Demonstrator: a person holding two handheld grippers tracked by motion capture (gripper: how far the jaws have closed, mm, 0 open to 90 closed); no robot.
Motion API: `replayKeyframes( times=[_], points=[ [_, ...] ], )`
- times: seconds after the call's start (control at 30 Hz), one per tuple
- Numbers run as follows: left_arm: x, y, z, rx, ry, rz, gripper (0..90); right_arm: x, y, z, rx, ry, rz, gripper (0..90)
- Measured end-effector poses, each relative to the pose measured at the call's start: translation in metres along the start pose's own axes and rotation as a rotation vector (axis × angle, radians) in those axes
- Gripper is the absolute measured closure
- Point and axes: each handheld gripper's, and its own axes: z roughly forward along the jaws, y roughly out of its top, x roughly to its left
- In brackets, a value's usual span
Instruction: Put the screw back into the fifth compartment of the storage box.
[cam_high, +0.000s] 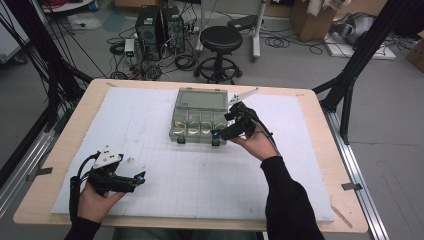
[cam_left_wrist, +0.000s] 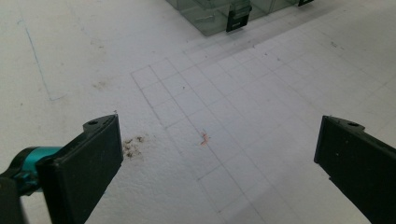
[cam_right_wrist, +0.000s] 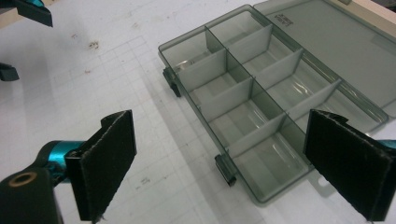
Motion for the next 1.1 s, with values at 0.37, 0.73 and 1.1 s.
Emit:
replayKeyframes(
  times=[0.37,0.73,1.1],
  points=[
    [-0.001,0.001,0.000,0.000,-0.003,0.001,1.7,0.004,-0.025,-0.014,-0.025,-0.036,0.009,0.1],
    [-0.001,0.001,0.000,-0.003,-0.008,0.003,1.7,0.011,-0.047,-0.028,-0.047,-0.047,0.020,0.1],
    [0.000,0.001,0.000,-0.005,-0.015,-0.008,1.7,0.015,-0.076,-0.033,-0.059,-0.055,0.051,0.1]
  ],
)
